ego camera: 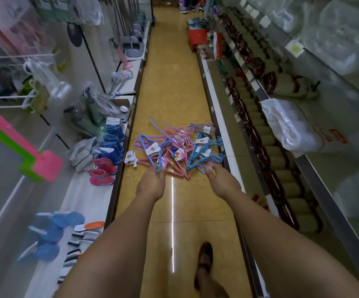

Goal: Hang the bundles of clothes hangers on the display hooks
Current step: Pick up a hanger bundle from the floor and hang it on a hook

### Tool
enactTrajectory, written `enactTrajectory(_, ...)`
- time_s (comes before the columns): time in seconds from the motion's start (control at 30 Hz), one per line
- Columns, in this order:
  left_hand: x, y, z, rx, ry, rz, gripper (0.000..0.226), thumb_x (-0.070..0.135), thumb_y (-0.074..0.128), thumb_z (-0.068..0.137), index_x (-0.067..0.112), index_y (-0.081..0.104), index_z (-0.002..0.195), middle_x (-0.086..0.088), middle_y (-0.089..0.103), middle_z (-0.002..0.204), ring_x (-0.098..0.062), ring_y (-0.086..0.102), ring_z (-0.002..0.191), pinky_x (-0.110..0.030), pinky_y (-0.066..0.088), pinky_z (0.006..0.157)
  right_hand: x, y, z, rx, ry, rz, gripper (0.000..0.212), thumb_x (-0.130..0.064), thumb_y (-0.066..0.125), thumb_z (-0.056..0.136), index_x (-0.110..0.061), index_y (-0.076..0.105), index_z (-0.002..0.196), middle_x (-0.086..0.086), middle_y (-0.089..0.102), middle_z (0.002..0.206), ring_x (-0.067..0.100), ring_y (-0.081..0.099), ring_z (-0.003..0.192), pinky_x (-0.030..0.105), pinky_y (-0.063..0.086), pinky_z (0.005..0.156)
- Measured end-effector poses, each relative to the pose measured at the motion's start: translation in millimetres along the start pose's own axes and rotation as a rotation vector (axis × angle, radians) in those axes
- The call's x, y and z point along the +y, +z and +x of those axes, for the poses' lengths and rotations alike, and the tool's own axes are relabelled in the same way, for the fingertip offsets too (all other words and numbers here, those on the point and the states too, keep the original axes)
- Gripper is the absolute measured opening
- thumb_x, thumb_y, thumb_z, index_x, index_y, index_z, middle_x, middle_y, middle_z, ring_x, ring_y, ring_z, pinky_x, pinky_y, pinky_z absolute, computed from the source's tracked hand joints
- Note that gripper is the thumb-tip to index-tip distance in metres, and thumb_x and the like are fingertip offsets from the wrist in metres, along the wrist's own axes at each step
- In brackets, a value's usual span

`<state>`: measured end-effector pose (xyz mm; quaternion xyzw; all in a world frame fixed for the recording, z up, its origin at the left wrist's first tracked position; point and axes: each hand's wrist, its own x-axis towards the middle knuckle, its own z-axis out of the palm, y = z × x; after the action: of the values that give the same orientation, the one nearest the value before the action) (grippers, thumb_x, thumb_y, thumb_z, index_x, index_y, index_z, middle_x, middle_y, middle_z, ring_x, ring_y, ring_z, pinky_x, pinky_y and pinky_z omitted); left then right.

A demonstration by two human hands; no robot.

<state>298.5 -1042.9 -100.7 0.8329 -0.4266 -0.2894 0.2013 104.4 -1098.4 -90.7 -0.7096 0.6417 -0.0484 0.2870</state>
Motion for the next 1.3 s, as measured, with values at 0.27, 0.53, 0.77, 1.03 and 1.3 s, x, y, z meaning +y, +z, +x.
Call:
enactTrajectory(0.27,23.0,-6.2,113.5,0.041,-0.019,0.005,0.057,0.048,0.027,0.100,0.011,0.038,0.143,-0.011,0.044,0.145,-0.029,0.043,0.130,-0.040,0.037,0.102,-25.1,-9.1,129.0,-0.054,-0.027,-0.014,0.050,-0.049,0.029,0.100,-0.015,0.045,0.134,0.009,0.052,0.133,0.028,0.051,0.119,0.039,0.043,0.088)
enactTrajectory(0.53,65.6,-16.5,223.5,0.081,-0.041,-0.019,0.053,0.044,0.029,0.101,0.010,0.040,0.140,-0.010,0.046,0.143,-0.027,0.044,0.130,-0.038,0.037,0.101,-52.8,-34.1,262.9,-0.098,-0.062,-0.039,0.054,-0.050,0.028,0.100,-0.016,0.038,0.142,0.010,0.049,0.140,0.029,0.048,0.125,0.041,0.043,0.094)
enactTrajectory(0.77,63.2,-8.6,298.7,0.063,-0.154,-0.013,0.057,0.046,0.029,0.101,0.011,0.034,0.146,-0.011,0.041,0.148,-0.028,0.039,0.135,-0.040,0.034,0.106,-71.7,-16.2,344.5,-0.164,-0.083,-0.017,0.054,-0.048,0.031,0.100,-0.014,0.040,0.141,0.010,0.045,0.143,0.030,0.046,0.127,0.042,0.042,0.098)
enactTrajectory(1.03,49.2,-18.1,399.0,0.024,-0.177,-0.067,0.050,0.043,0.030,0.101,0.013,0.040,0.140,-0.009,0.049,0.140,-0.026,0.046,0.127,-0.036,0.038,0.098,-119.7,12.3,444.0,-0.200,-0.079,-0.057,0.056,-0.051,0.029,0.100,-0.013,0.041,0.139,0.009,0.048,0.140,0.029,0.047,0.126,0.039,0.040,0.095)
enactTrajectory(1.3,4.9,-17.6,498.1,-0.017,-0.212,-0.051,0.050,0.047,0.028,0.099,0.014,0.050,0.128,-0.009,0.055,0.131,-0.027,0.052,0.119,-0.037,0.042,0.099,-163.2,60.0,524.5,-0.249,-0.053,-0.077,0.053,-0.046,0.029,0.101,-0.010,0.042,0.138,0.012,0.047,0.140,0.031,0.046,0.127,0.039,0.039,0.097)
